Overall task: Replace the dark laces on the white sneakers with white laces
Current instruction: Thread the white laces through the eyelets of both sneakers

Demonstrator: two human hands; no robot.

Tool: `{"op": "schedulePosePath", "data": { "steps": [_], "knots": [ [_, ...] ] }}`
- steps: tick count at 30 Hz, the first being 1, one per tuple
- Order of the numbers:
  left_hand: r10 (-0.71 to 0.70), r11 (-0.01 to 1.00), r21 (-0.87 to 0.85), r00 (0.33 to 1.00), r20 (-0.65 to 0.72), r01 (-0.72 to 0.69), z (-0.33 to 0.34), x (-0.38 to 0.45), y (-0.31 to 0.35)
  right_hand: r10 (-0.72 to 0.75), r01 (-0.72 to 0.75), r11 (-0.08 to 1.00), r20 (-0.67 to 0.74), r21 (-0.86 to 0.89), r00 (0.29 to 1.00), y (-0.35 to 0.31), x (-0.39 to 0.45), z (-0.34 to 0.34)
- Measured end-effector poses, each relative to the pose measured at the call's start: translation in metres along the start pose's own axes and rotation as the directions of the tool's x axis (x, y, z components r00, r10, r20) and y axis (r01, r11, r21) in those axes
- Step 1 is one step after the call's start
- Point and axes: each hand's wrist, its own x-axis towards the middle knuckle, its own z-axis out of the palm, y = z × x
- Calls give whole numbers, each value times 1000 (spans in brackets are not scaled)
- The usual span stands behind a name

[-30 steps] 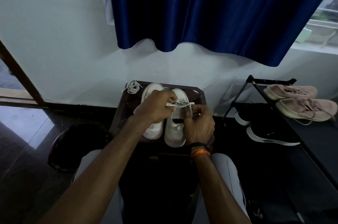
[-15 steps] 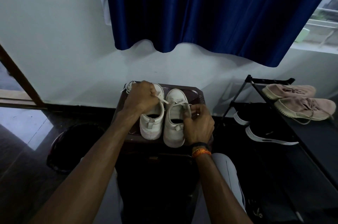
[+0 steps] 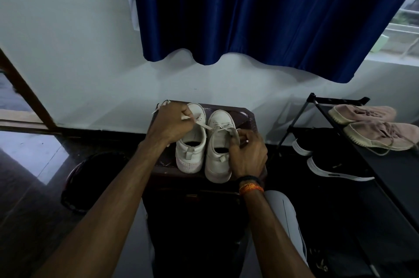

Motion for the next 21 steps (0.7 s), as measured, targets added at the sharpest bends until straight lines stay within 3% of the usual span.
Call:
{"op": "schedulePosePath", "data": {
  "steps": [4,10,21],
  "knots": [
    [17,999,-44,1000,-12,-17,1,2,1,9,-9,999,-16,-49,1000,-2,1,-4],
    [-5,997,-81,999,-51,1,3,1,-2,-175,182,978,75,-98,982,-2,10,-4],
    [-103,990,-111,977,-188,83,-8,-3,-12,-69,69,997,16,-33,997,-1,4,-3]
  ]
}}
